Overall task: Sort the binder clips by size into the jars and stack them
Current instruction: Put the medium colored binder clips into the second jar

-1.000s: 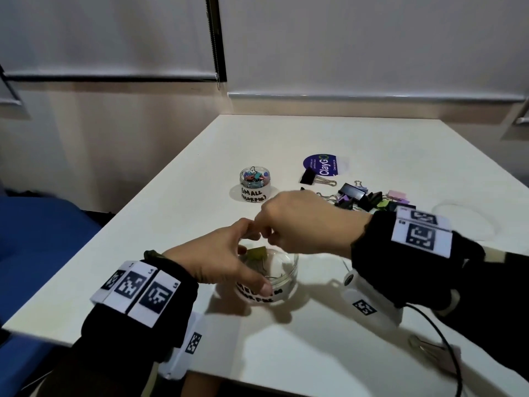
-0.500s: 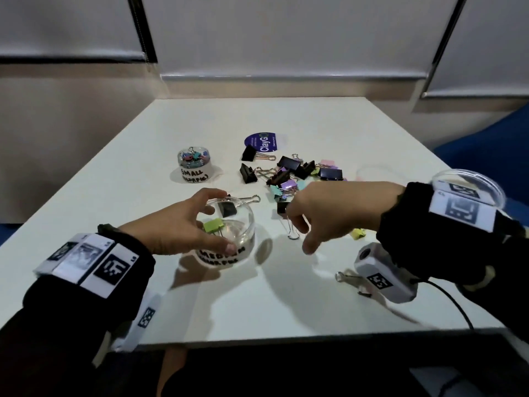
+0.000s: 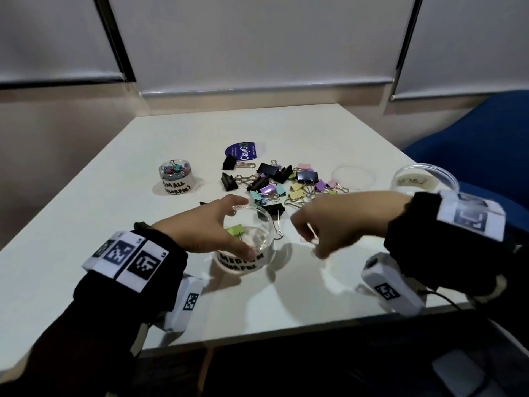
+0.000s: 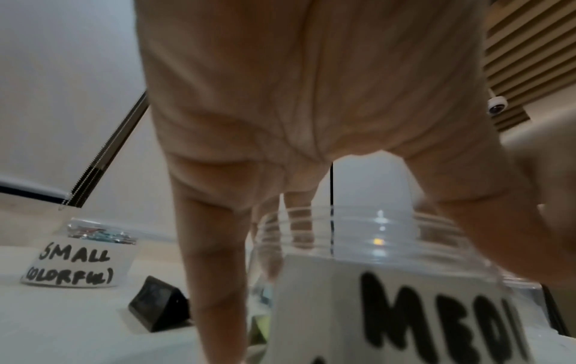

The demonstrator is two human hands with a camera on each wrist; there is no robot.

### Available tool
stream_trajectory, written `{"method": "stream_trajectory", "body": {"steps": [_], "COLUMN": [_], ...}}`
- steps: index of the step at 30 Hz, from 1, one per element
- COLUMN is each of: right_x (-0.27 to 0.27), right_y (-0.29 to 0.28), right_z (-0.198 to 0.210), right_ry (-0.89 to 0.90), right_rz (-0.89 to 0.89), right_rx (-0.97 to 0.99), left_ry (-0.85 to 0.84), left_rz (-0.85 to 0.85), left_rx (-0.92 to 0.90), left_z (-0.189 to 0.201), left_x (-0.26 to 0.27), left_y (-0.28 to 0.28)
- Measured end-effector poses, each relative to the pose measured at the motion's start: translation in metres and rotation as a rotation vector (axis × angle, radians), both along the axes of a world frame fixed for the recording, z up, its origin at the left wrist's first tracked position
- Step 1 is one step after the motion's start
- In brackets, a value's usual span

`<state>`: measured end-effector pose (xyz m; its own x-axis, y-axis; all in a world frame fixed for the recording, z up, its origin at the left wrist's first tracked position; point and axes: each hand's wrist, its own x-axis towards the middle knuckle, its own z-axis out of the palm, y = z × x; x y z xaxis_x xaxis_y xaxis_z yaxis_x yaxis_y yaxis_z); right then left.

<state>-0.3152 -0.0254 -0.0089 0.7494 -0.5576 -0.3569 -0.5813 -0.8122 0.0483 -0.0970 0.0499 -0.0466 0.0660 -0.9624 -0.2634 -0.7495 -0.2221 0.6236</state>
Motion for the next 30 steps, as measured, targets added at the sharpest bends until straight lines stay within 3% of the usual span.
{"method": "stream_trajectory", "body": {"steps": [4, 6, 9, 13, 16, 21, 25, 30], "right_x": [0.014, 0.031, 0.055, 0.064, 0.06, 0.026, -0.004, -0.018], "right_y": [-0.006, -0.004, -0.002, -0.006, -0.013, -0.043, -0.061, -0.056], "right_z": [0.035, 0.035, 0.021, 0.005, 0.001, 0.01, -0.005, -0.03], "right_ry": [-0.438, -0.53, -0.446, -0.278, -0.295, -0.494, -0.262, -0.129], "right_rz": [0.083, 0.159, 0.264, 0.345, 0.326, 0.129, -0.077, -0.062], "right_rx": [-0.05, -0.03, -0.009, -0.133, -0.156, -0.136, -0.129, -0.057], "left_ry": [0.017, 0.027, 0.081, 0.121, 0.142, 0.144, 0.152, 0.177], "left_rz": [-0.018, -0.025, -0.039, -0.031, -0.039, -0.023, -0.035, -0.042], "left_rx": [0.002, -0.009, -0.043, -0.038, -0.024, 0.007, 0.022, 0.021], "left_z": [0.001, 0.001, -0.001, -0.003, -0.006, -0.007, -0.007, -0.008], "left_x": [-0.002, -0.003, -0.003, -0.001, 0.001, 0.001, 0.001, 0.002], "left_y": [-0.005, -0.007, -0.007, -0.008, -0.011, -0.013, -0.013, -0.014]}}
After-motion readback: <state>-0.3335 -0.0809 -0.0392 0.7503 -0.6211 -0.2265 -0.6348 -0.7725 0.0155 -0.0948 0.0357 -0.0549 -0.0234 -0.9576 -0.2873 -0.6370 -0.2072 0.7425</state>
